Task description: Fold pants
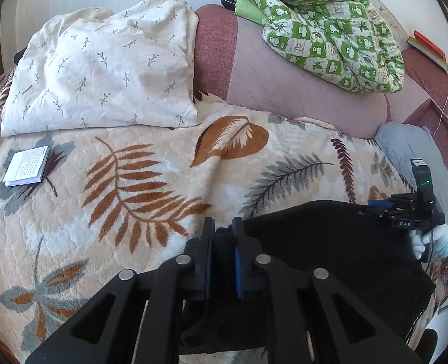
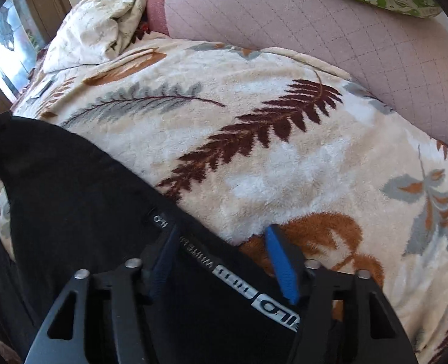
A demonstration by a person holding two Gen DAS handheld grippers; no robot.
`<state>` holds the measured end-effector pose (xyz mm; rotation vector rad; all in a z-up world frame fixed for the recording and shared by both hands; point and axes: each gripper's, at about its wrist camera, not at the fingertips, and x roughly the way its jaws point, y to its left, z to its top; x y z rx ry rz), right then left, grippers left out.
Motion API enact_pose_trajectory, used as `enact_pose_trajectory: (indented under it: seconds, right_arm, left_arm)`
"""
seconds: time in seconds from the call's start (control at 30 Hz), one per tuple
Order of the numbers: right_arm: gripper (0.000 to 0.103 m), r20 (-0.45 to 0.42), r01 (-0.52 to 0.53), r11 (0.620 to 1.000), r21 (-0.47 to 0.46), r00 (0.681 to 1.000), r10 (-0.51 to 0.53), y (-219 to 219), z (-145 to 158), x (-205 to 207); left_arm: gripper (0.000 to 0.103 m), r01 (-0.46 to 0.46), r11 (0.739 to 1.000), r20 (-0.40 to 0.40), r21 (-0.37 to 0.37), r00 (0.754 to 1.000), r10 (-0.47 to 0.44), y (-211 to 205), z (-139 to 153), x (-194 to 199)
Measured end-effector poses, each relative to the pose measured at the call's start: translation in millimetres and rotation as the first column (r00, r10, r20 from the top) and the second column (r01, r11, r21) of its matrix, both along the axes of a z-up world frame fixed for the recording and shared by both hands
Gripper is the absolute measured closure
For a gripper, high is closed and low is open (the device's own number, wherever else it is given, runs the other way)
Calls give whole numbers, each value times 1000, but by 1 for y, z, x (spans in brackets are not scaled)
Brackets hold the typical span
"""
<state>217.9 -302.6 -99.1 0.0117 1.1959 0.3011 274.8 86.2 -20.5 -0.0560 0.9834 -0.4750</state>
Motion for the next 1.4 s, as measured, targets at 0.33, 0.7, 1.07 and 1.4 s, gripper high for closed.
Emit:
enact_pose_trajectory:
  seconds: [0.33,0.7,1.07,1.4]
  right_arm:
    - [97,36,47,998,-36,998,-46,15,38,-30]
    - [98,138,67,990,-123,989,-50,43,103,-118]
    - [98,133,50,994,-94,990,-37,67,109,-235]
    - [95,28,28,996,-89,999,-26,90,59,-314]
  left_arm:
    - [92,3,1000,63,7,998,-4,0,40,-31]
    - [92,12,999,160,47,987,-19,9,92,-108]
    - [89,-22,993,200,112,980,-1,31,62,-209]
    - [59,-42,990,162,135,987,20,63,32,-283]
